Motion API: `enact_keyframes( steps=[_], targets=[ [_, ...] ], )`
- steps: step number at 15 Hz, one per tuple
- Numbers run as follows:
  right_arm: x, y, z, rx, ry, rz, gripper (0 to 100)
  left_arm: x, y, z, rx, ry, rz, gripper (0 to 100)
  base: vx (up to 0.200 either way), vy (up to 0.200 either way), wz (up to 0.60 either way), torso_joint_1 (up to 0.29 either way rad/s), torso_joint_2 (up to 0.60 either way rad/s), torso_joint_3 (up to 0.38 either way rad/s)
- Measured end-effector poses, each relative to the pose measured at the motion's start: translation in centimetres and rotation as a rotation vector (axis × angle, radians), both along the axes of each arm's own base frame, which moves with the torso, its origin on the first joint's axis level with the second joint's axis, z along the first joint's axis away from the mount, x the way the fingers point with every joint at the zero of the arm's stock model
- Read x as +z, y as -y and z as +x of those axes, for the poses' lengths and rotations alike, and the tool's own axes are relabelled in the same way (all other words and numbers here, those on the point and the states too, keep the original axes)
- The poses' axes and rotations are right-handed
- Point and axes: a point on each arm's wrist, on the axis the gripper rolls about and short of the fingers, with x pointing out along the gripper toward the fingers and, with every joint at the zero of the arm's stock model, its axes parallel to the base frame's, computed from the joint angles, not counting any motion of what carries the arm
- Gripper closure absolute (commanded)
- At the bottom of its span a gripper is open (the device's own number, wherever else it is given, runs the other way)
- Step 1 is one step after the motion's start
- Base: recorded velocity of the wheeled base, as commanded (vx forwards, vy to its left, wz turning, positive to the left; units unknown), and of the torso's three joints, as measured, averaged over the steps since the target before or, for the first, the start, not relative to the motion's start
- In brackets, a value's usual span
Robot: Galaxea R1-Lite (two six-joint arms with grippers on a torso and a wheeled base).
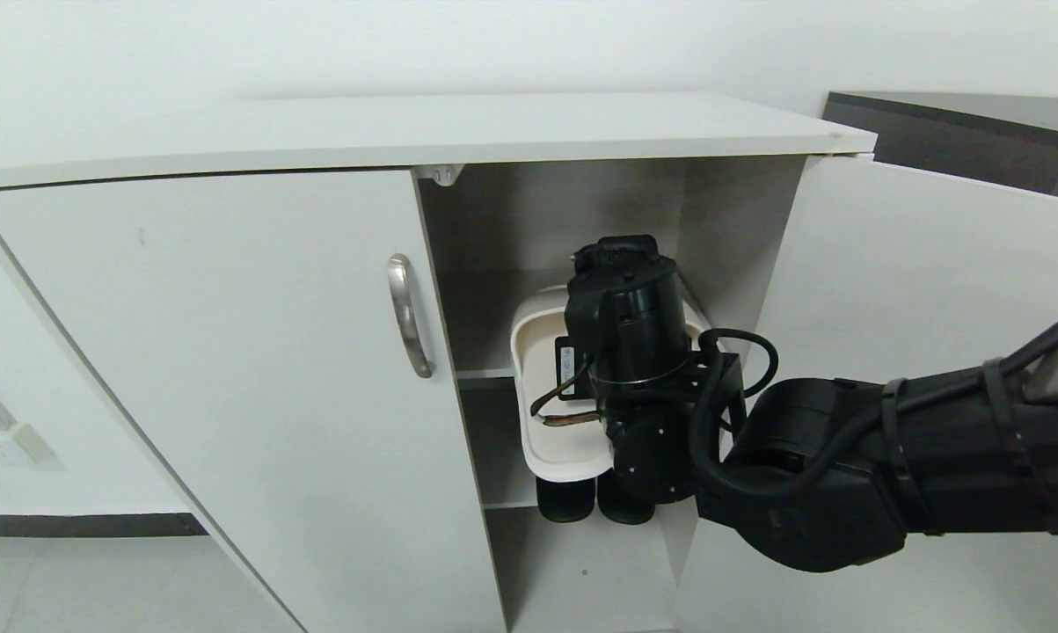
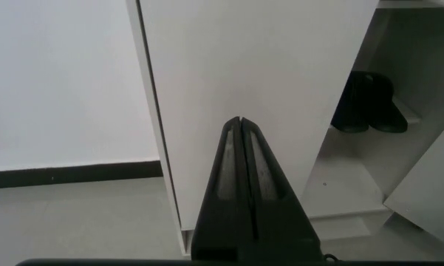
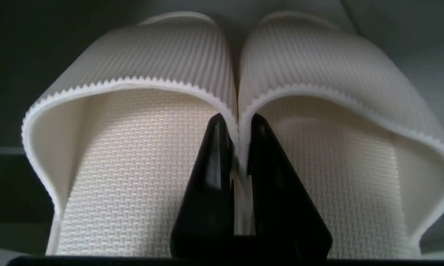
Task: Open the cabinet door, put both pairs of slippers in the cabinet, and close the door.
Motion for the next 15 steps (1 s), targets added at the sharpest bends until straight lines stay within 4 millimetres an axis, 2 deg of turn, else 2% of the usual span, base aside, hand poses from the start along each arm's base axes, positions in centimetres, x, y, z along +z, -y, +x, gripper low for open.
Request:
enact_keyframes(
  steps=[4, 7, 11, 15],
  targets=[
    [-0.6, 0.1, 0.6, -0.002, -0.003, -0.023, 100, 0.0, 0.0, 0.0, 0.0, 0.0, -0.001, 100, 0.0, 0.0, 0.0, 0.0, 0.0, 0.0],
    [-0.6, -0.1, 2.2, 0.001, 0.003, -0.013, 100, 0.0, 0.0, 0.0, 0.0, 0.0, -0.001, 100, 0.0, 0.0, 0.0, 0.0, 0.0, 0.0],
    [-0.5, -0.3, 5.3, -0.008, 0.012, 0.006, 100, 0.0, 0.0, 0.0, 0.0, 0.0, -0.001, 100, 0.0, 0.0, 0.0, 0.0, 0.0, 0.0],
    [0.4, -0.4, 6.9, -0.015, 0.001, 0.01, 100, 0.0, 0.0, 0.0, 0.002, 0.0, -0.001, 100, 0.0, 0.0, 0.0, 0.0, 0.0, 0.0]
  ],
)
